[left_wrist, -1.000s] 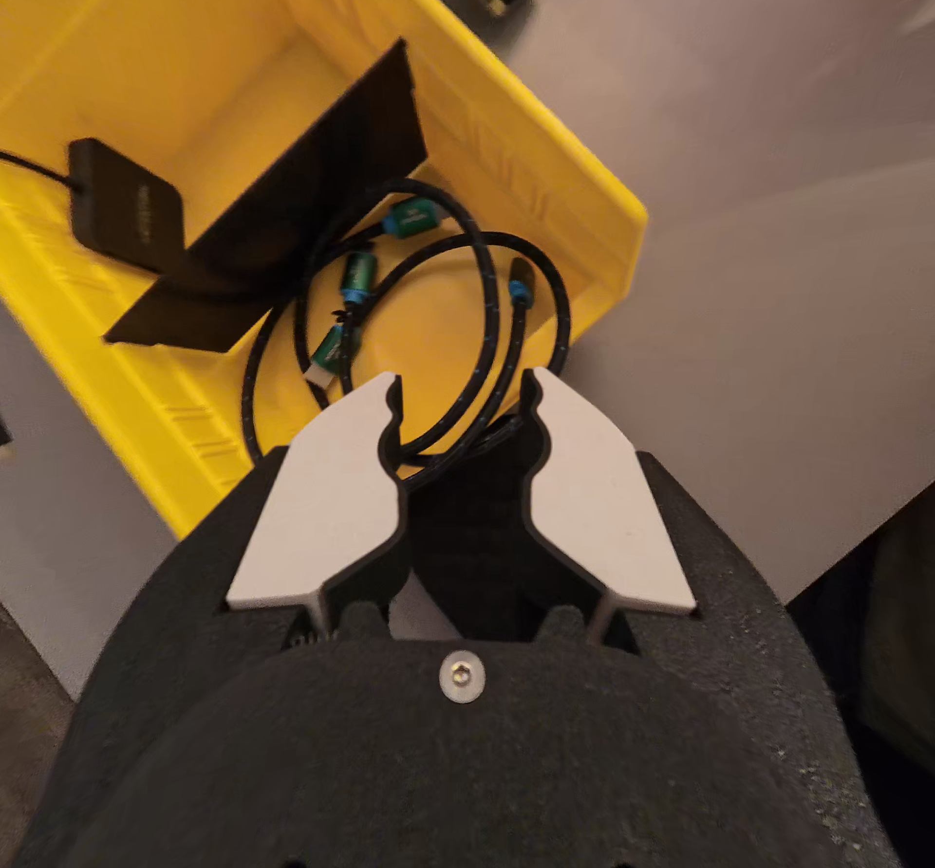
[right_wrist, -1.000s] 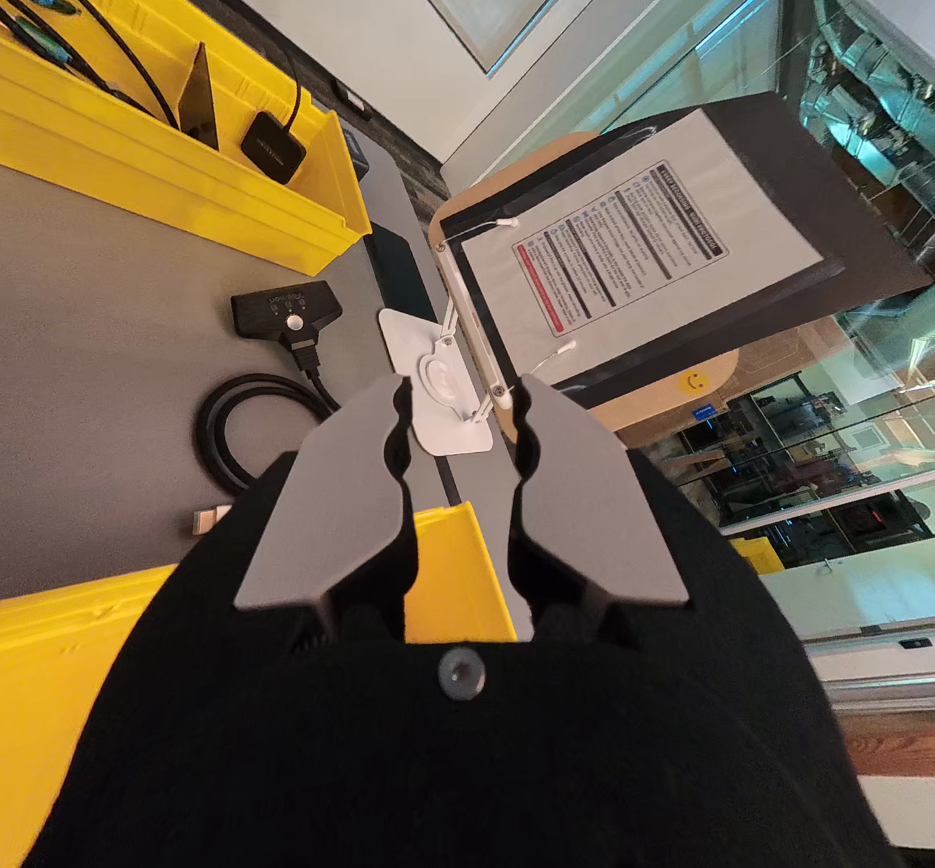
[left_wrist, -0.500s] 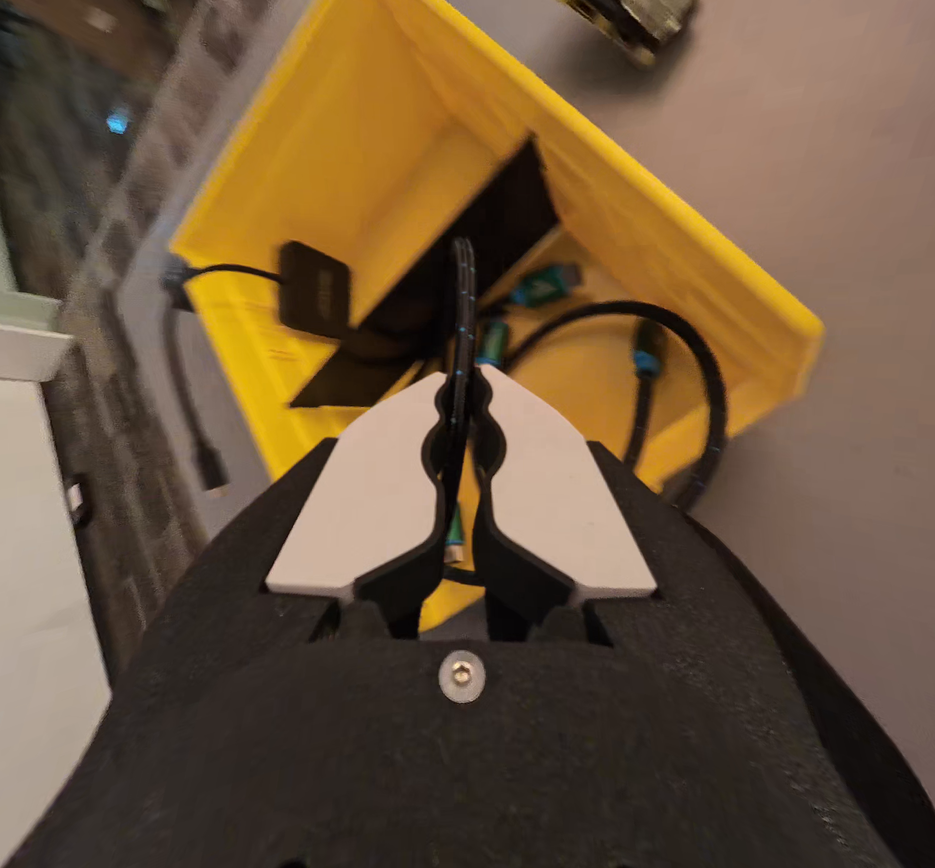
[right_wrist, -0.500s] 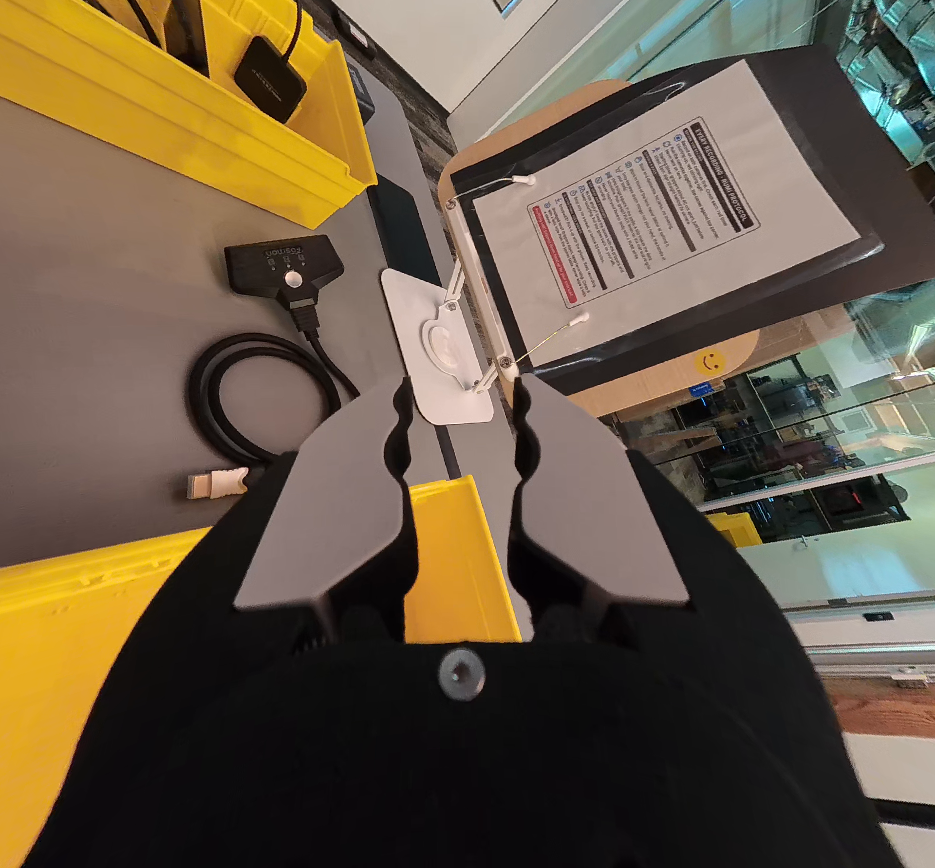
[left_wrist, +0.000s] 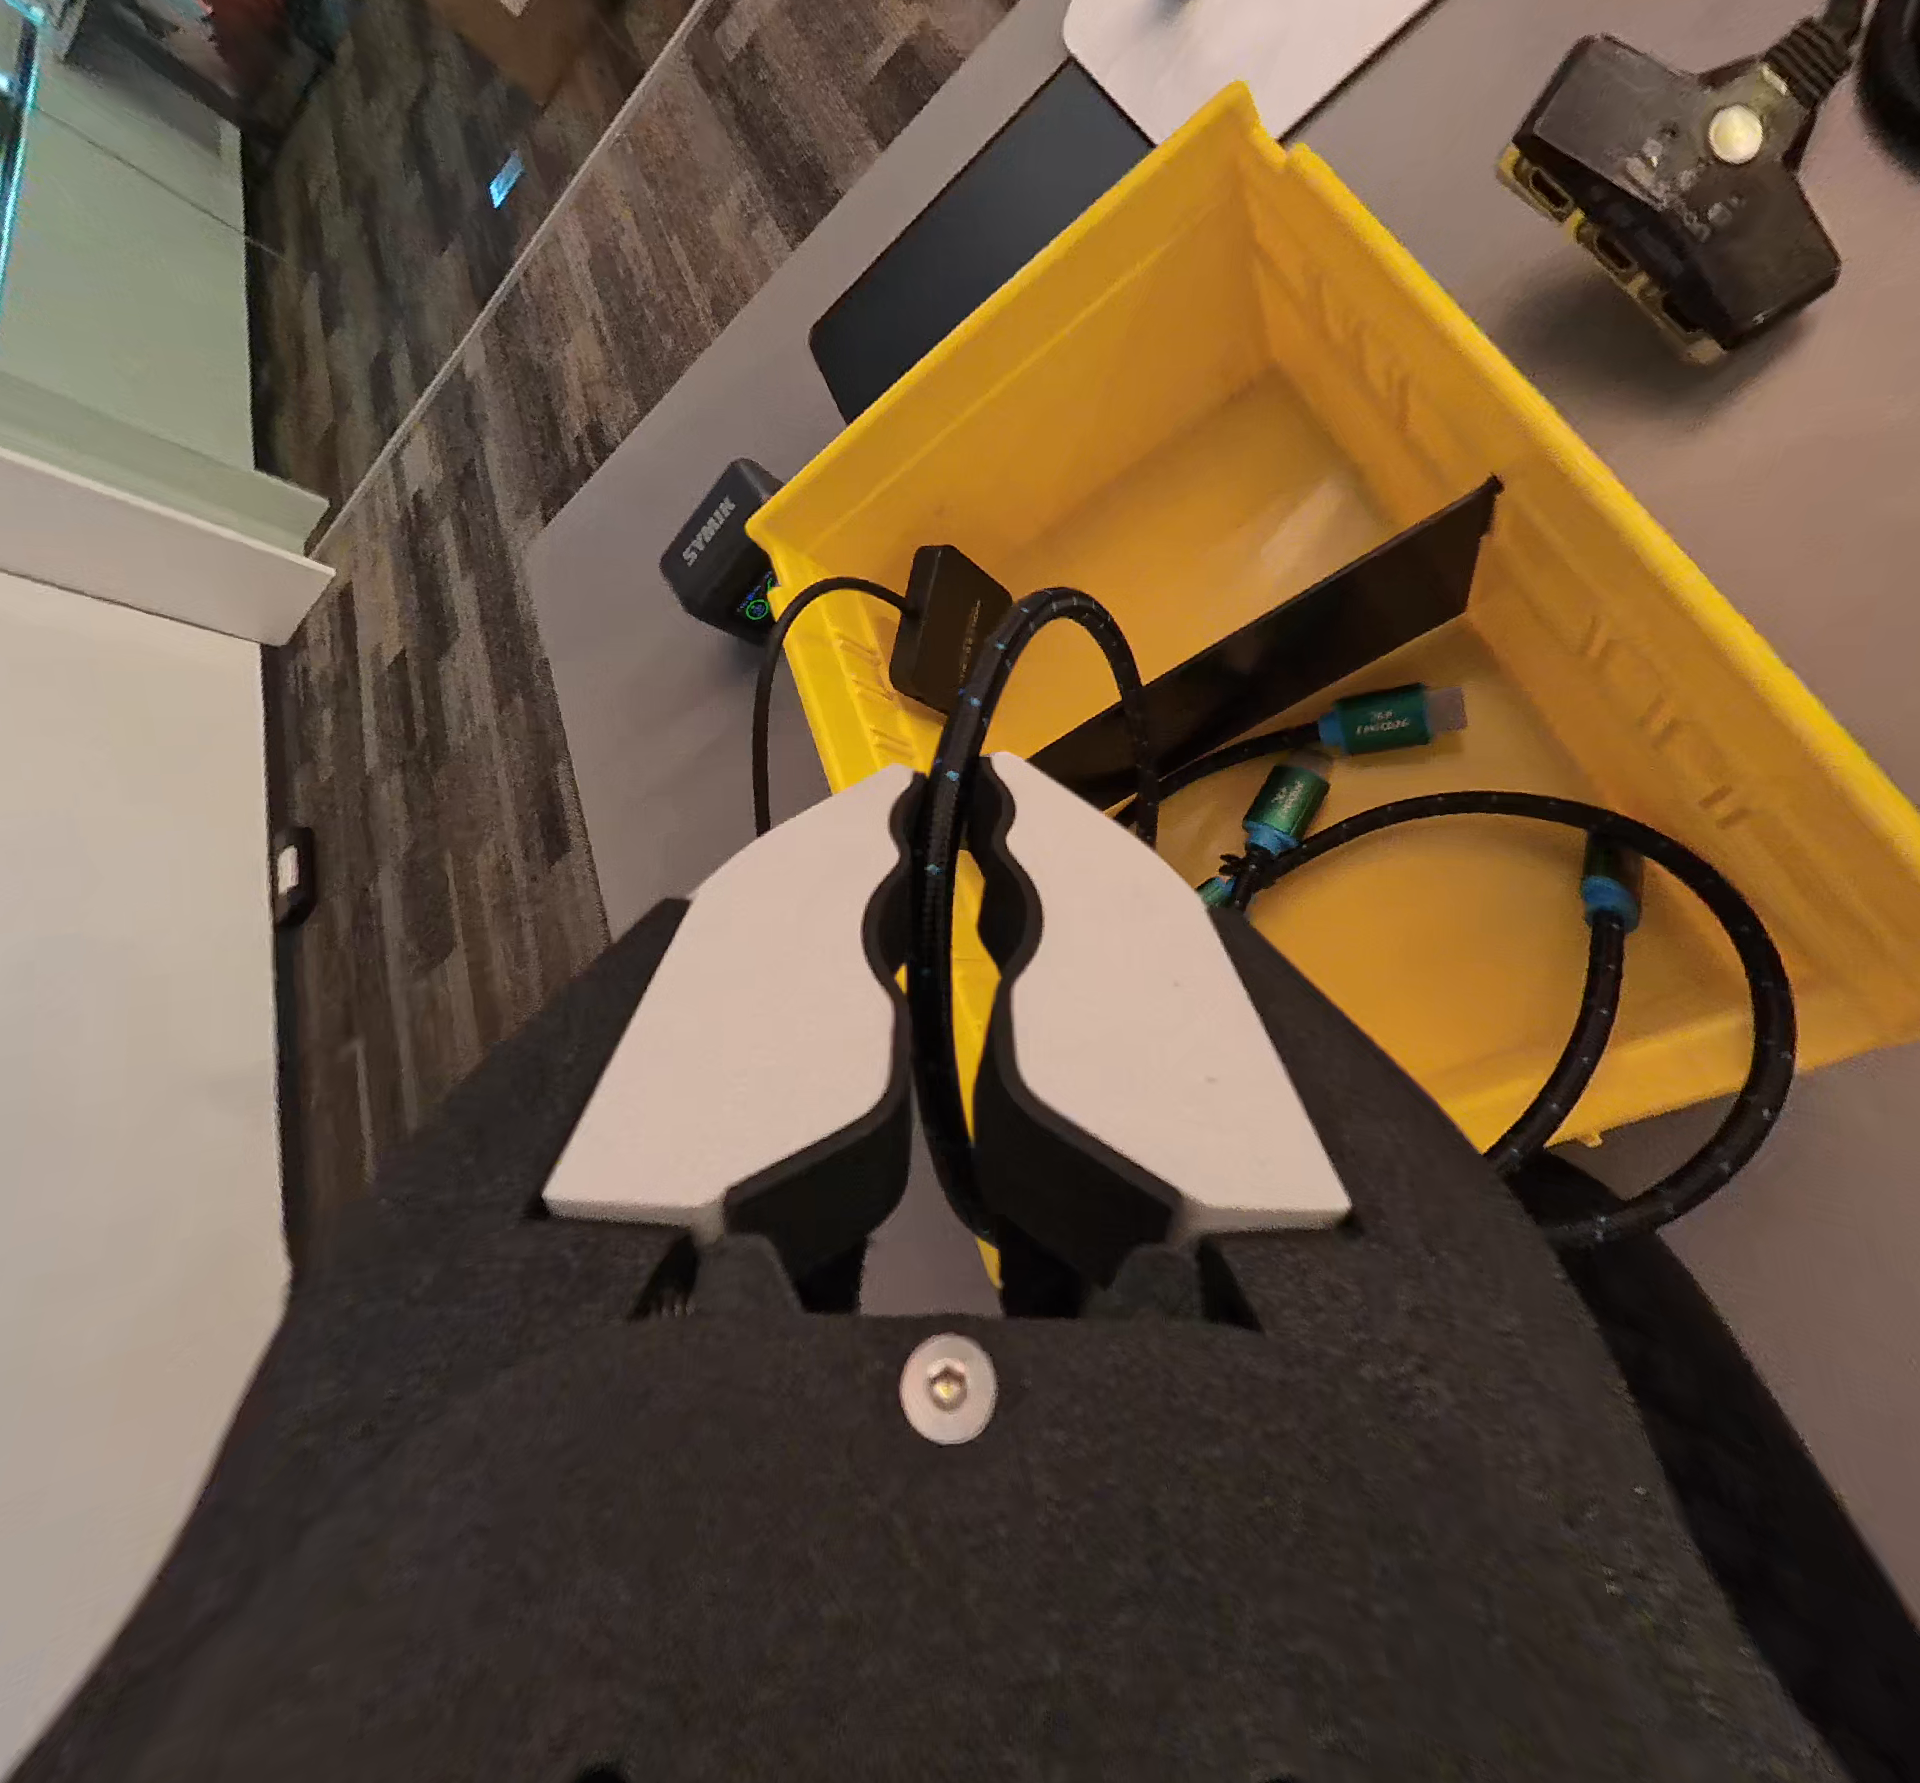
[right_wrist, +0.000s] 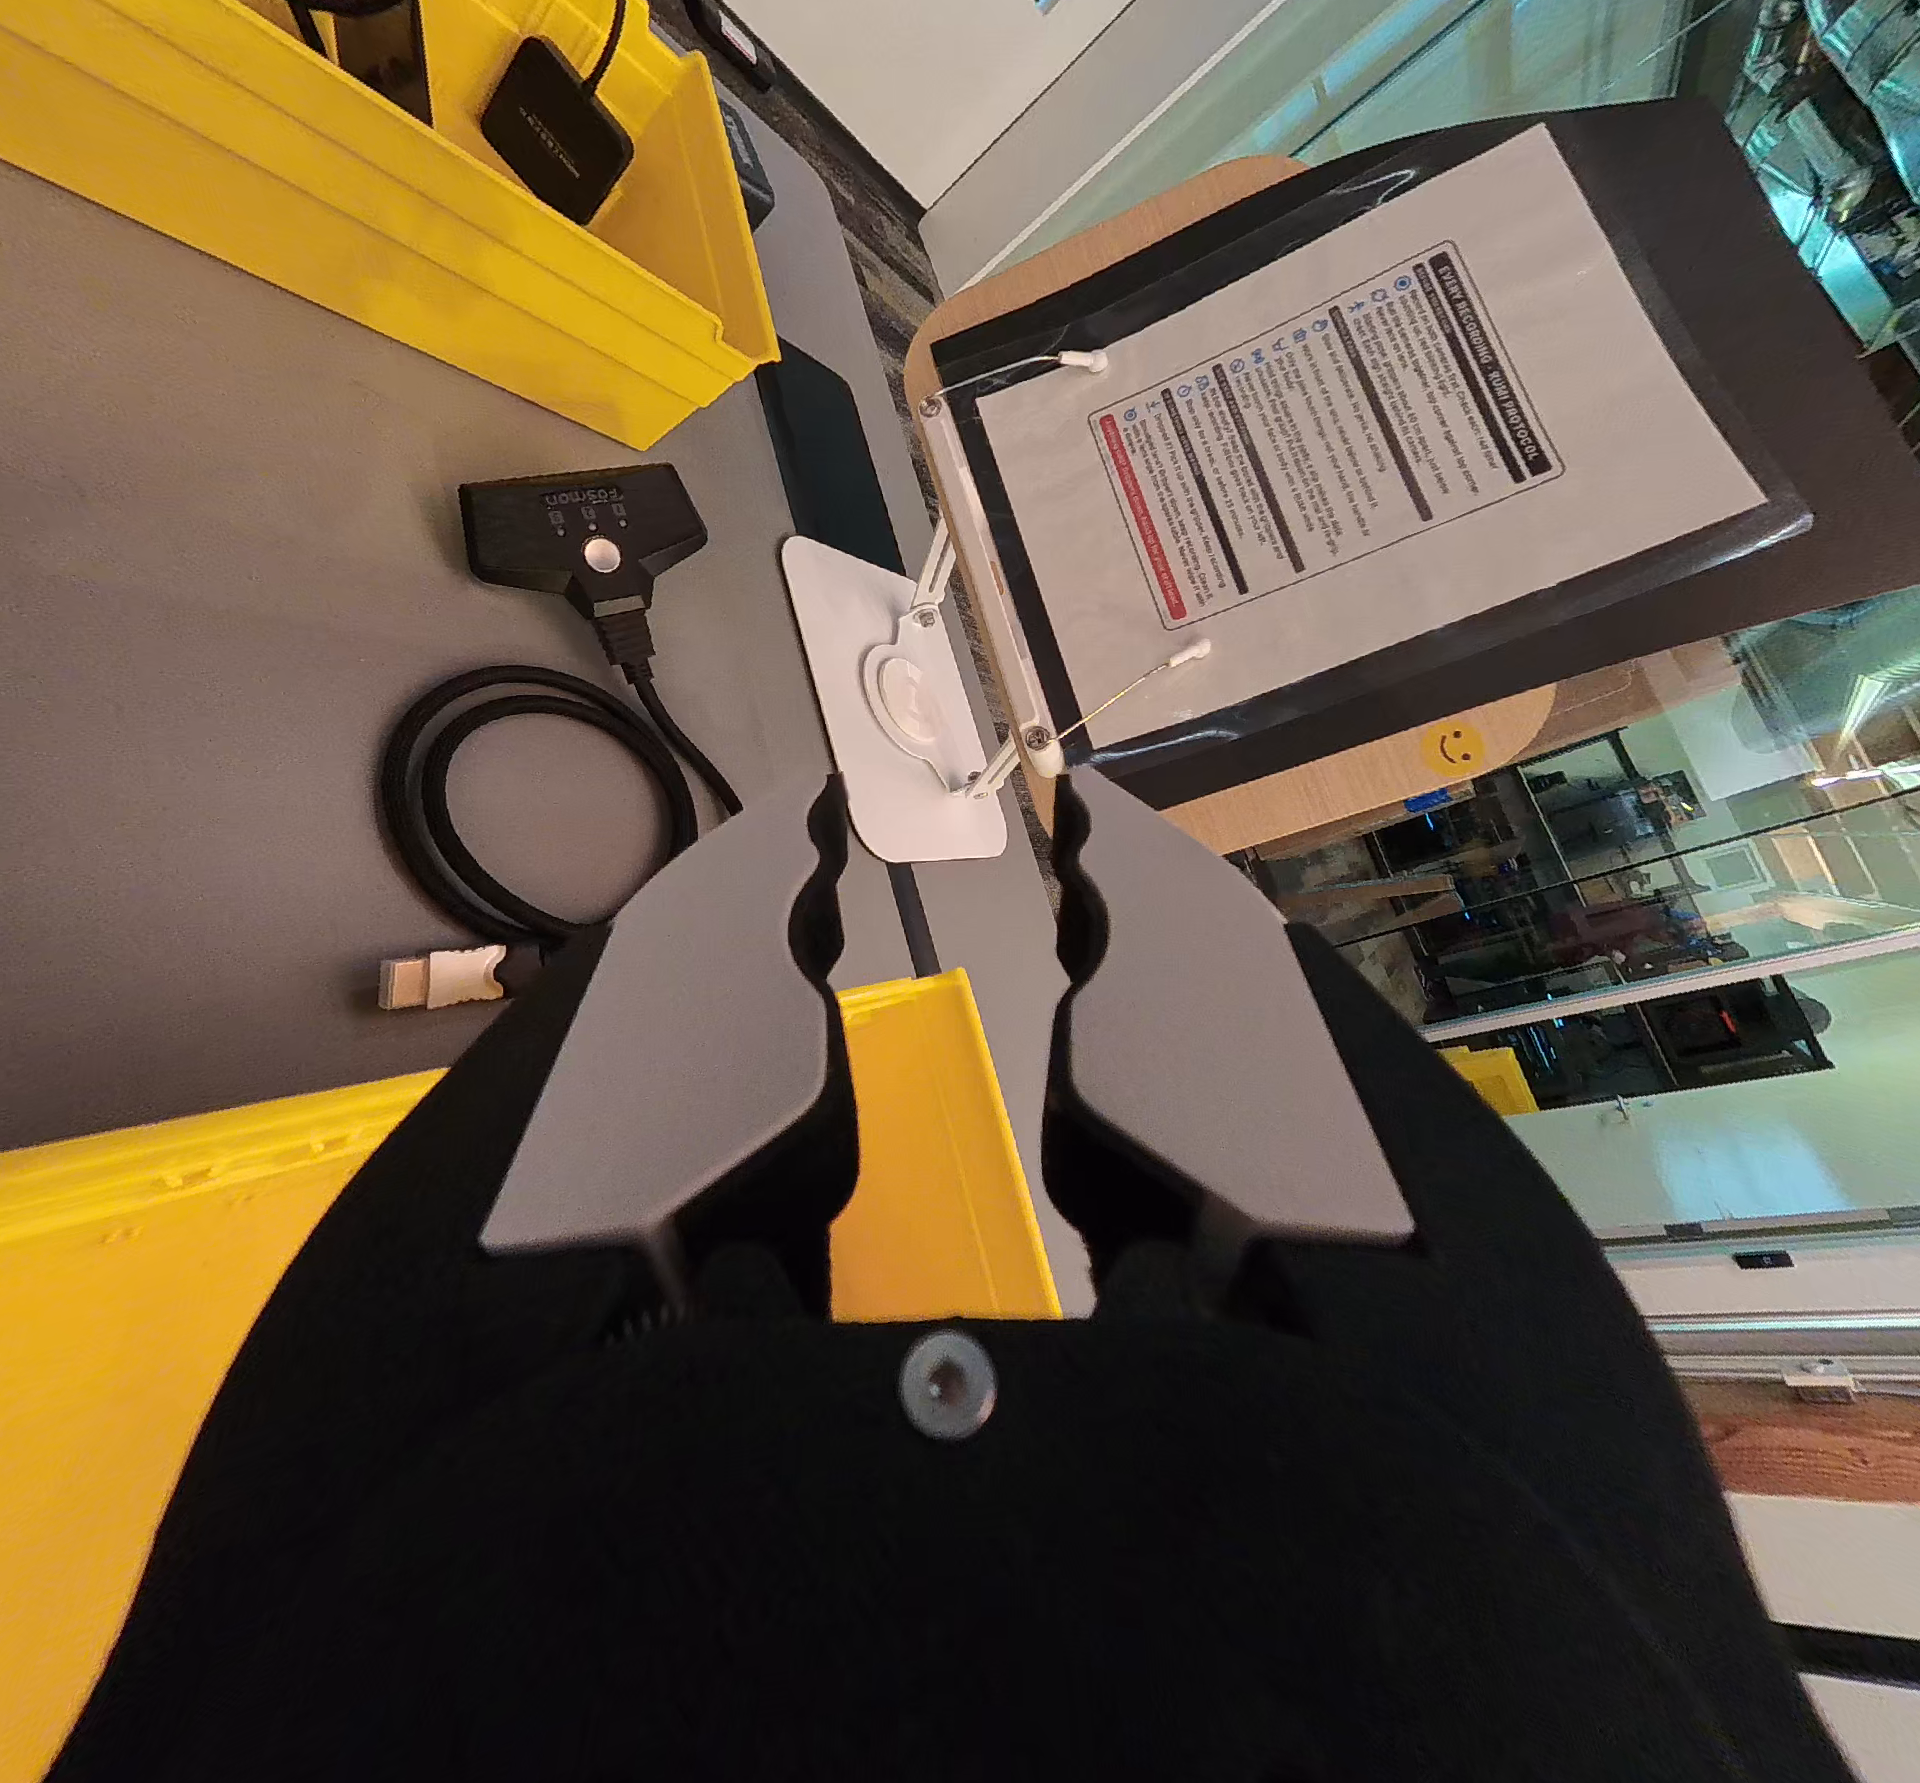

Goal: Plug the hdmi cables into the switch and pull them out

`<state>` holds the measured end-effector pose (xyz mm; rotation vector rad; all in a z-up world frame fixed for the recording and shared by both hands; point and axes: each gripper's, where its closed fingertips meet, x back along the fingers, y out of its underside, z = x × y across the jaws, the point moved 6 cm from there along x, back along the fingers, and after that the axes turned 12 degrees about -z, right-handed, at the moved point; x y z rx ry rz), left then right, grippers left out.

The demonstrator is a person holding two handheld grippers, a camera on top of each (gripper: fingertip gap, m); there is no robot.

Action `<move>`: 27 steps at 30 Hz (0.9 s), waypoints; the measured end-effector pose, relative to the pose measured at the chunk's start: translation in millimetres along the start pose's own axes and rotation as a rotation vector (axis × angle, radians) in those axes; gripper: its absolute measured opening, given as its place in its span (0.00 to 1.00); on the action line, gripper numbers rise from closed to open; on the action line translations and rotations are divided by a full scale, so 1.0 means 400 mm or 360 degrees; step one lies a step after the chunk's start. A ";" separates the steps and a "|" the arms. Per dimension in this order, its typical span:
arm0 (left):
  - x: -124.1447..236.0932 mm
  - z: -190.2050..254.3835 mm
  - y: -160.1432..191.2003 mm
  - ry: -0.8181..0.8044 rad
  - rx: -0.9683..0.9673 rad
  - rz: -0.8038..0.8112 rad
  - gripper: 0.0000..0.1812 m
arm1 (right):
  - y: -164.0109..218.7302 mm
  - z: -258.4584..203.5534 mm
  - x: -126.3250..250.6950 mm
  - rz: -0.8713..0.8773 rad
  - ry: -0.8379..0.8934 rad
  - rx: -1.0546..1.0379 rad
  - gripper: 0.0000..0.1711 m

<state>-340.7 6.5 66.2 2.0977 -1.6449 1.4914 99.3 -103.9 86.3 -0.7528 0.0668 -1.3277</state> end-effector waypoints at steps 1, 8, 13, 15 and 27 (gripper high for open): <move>0.000 -0.004 0.005 0.0008 0.0058 0.0017 0.04 | 0.001 0.001 0.001 0.0002 0.0001 -0.0003 0.23; 0.045 -0.074 0.079 -0.0145 0.0501 0.0201 0.03 | 0.005 0.006 0.006 -0.0001 0.0009 -0.0014 0.23; 0.091 -0.099 0.092 0.0070 0.0604 0.0419 0.03 | 0.008 0.003 -0.001 -0.0017 0.0002 -0.0012 0.22; 0.104 -0.090 0.077 0.0115 0.0545 0.0483 0.03 | 0.004 -0.001 -0.006 -0.0022 -0.0004 -0.0002 0.23; 0.305 0.044 -0.139 0.0246 0.0220 0.0745 0.03 | -0.257 -0.209 -0.065 0.0561 -0.0181 0.0283 0.23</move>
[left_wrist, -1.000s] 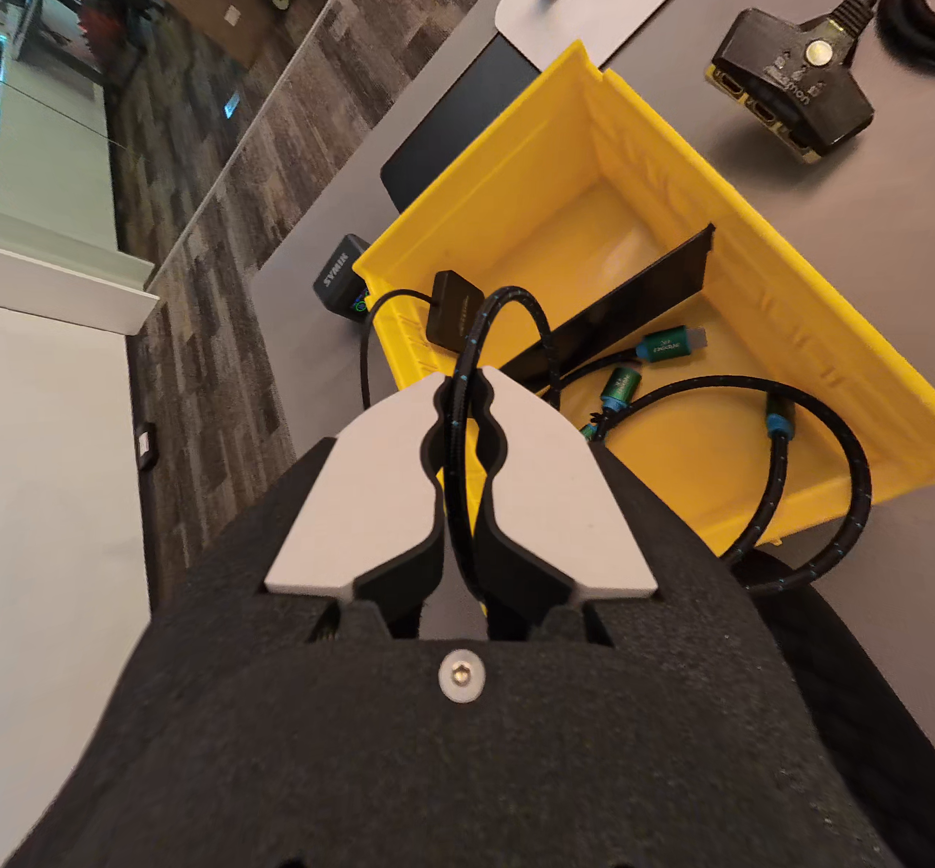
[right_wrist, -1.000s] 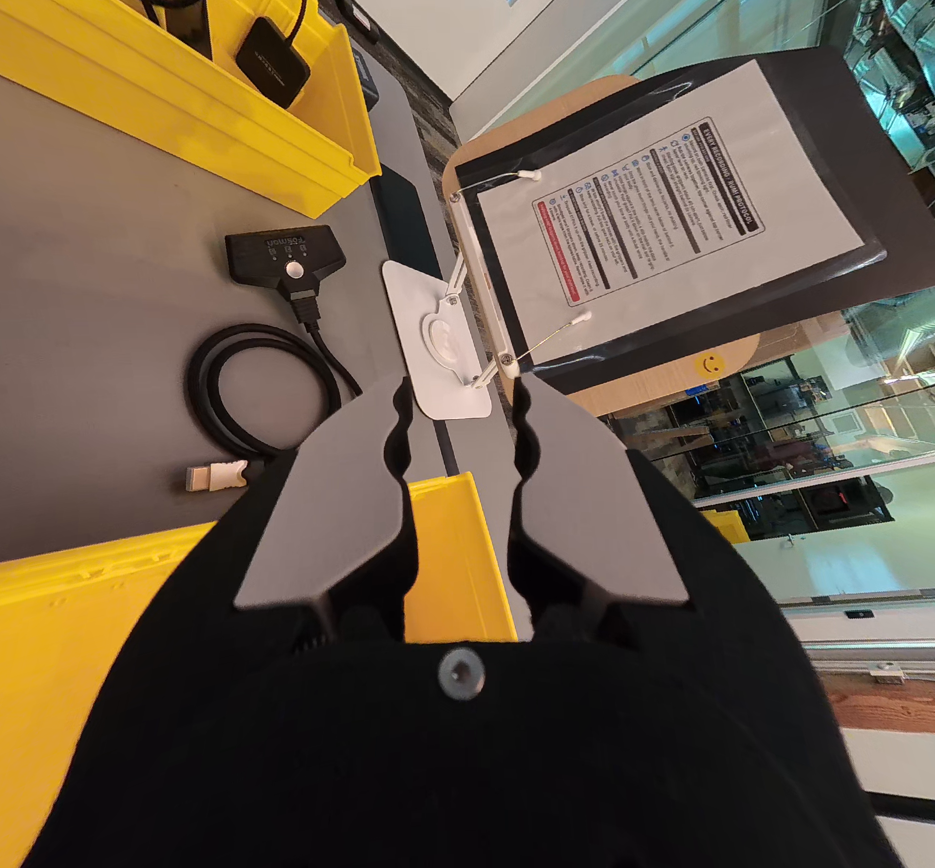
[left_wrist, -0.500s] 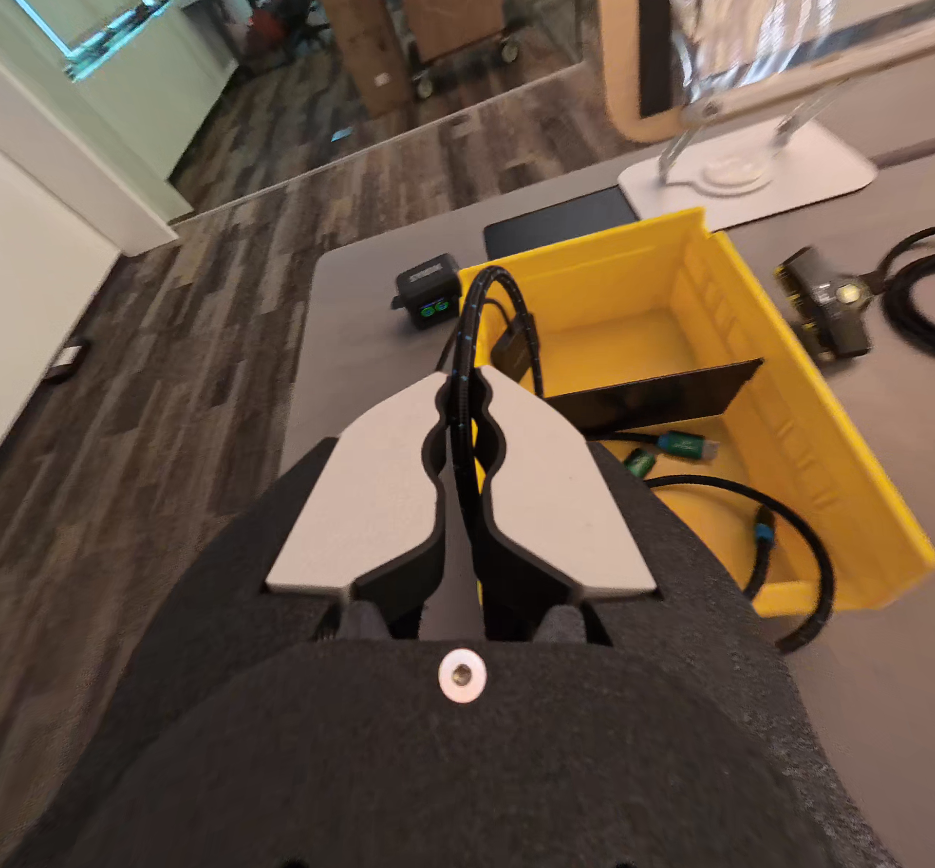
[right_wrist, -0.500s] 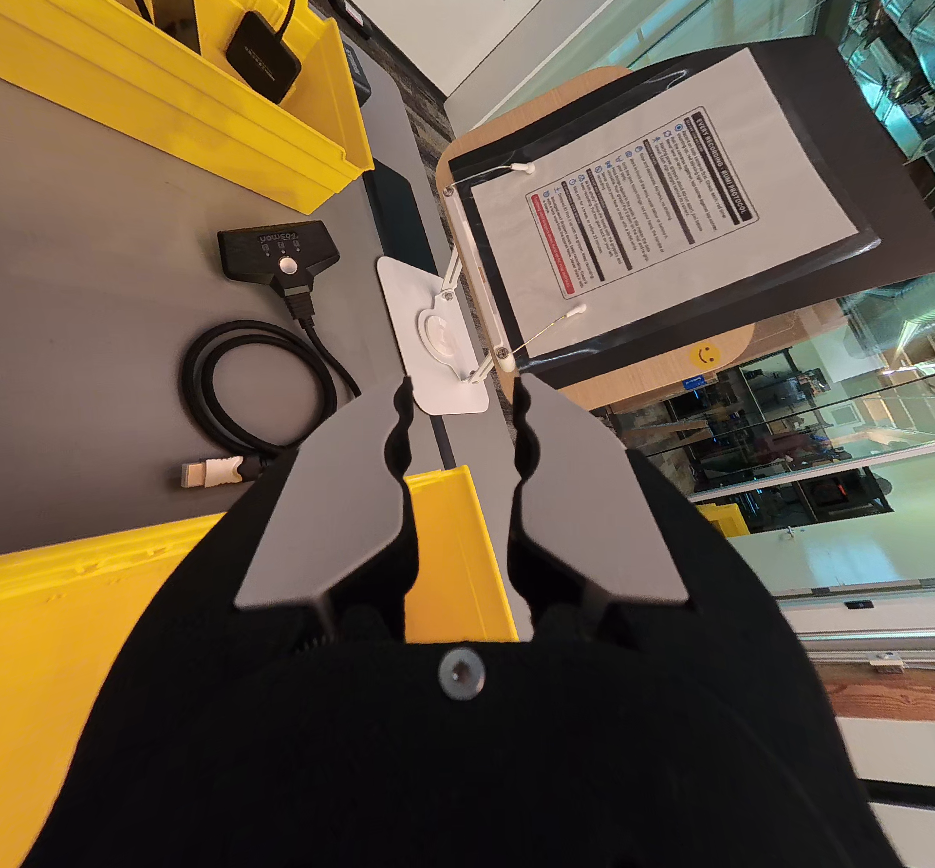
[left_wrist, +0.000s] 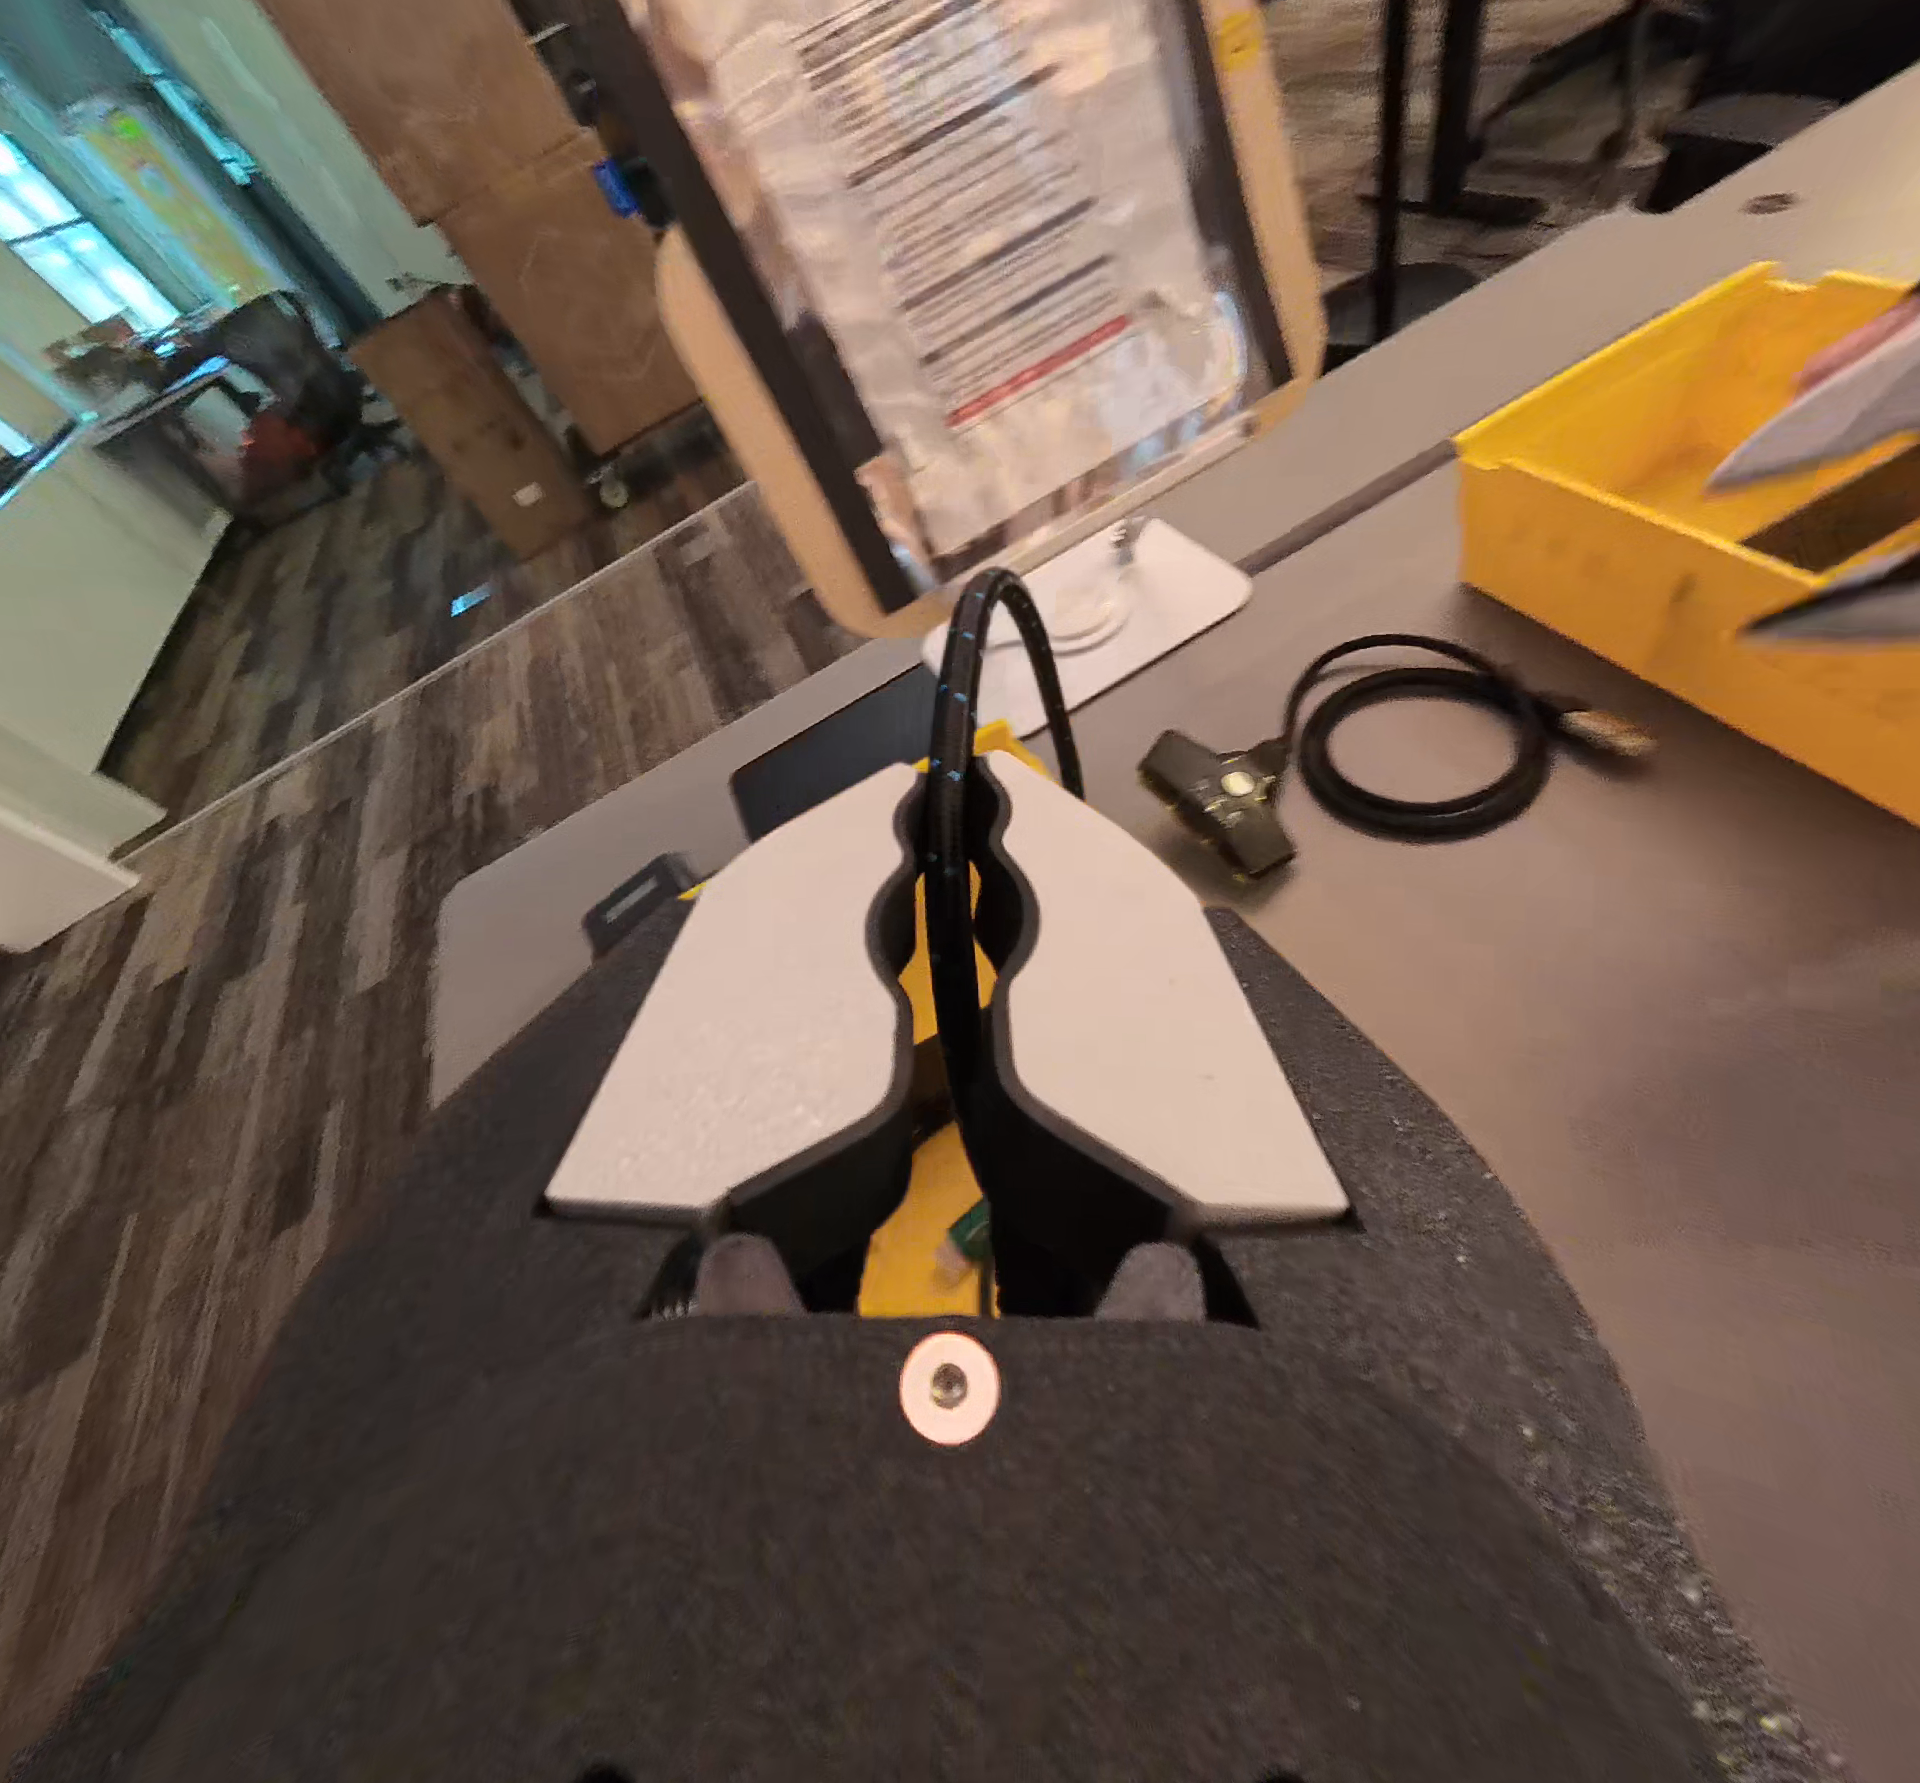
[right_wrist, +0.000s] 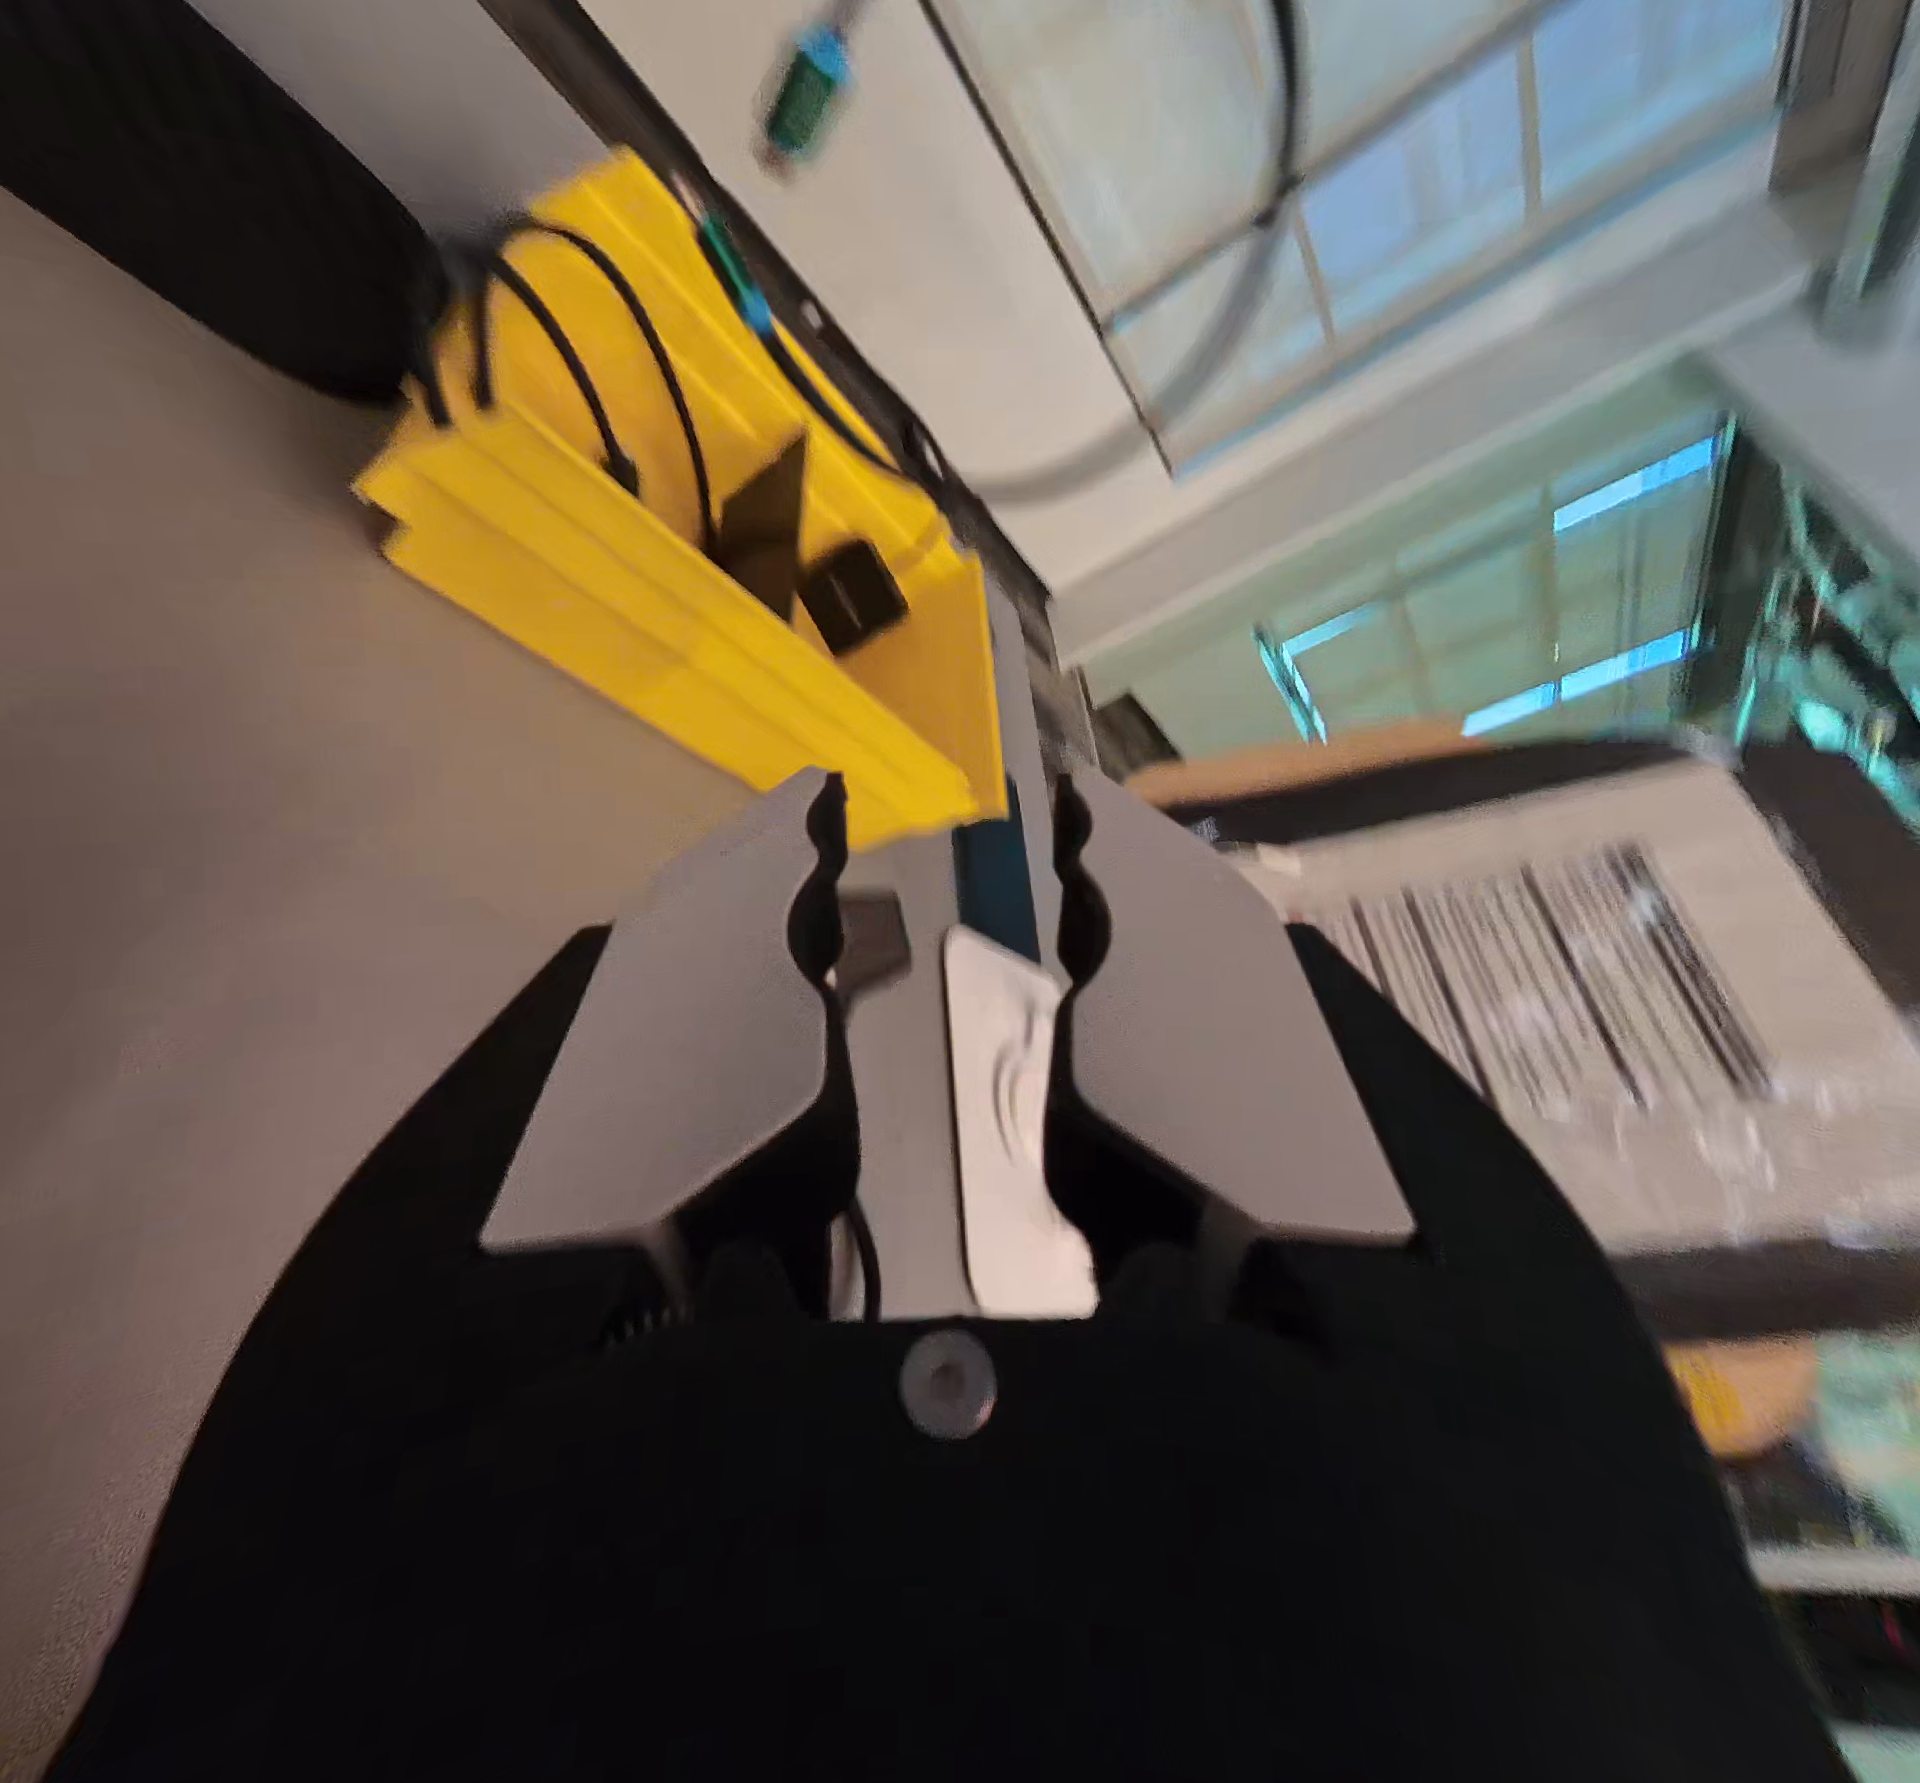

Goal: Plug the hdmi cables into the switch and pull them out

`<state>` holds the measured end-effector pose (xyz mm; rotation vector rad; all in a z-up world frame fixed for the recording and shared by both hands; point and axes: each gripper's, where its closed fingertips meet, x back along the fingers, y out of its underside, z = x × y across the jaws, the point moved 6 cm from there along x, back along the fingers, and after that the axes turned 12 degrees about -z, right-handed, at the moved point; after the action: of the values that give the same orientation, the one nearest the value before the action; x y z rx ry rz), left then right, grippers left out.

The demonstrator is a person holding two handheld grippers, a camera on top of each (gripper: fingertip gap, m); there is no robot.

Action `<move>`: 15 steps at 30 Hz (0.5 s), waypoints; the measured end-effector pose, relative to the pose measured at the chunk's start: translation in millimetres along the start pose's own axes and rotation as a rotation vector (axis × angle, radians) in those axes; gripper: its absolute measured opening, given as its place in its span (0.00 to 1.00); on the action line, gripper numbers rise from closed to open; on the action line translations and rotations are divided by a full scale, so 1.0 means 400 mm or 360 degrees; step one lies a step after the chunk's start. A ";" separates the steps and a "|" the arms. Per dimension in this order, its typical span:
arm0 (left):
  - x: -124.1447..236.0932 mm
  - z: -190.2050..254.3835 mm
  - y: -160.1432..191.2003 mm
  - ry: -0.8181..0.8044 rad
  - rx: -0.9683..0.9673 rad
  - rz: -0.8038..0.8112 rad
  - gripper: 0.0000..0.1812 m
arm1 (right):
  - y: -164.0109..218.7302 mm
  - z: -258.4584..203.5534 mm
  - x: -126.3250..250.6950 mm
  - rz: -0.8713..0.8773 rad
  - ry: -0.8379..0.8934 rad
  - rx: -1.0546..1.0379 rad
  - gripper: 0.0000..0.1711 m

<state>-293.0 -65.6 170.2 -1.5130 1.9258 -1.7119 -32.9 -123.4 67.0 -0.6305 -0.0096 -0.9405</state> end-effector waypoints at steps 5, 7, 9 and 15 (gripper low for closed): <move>-0.018 0.150 -0.094 0.0302 -0.0063 0.0038 0.03 | -0.144 -0.129 -0.052 0.0269 0.0152 0.0276 0.23; -0.026 0.200 -0.123 0.0400 -0.0093 0.0064 0.03 | -0.146 -0.146 -0.069 0.0186 0.0245 0.0394 0.25; -0.035 0.240 -0.147 0.0487 -0.0116 0.0093 0.03 | -0.135 -0.148 -0.079 0.0134 0.0249 0.0416 0.26; -0.077 0.279 -0.182 0.0629 -0.0101 0.0112 0.03 | -0.080 -0.142 -0.084 -0.0003 0.0041 0.0443 0.26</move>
<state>-162.2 -104.4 177.1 -1.1737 2.2025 -2.0591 -92.1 -140.9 27.1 -0.3613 -0.1163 -0.9286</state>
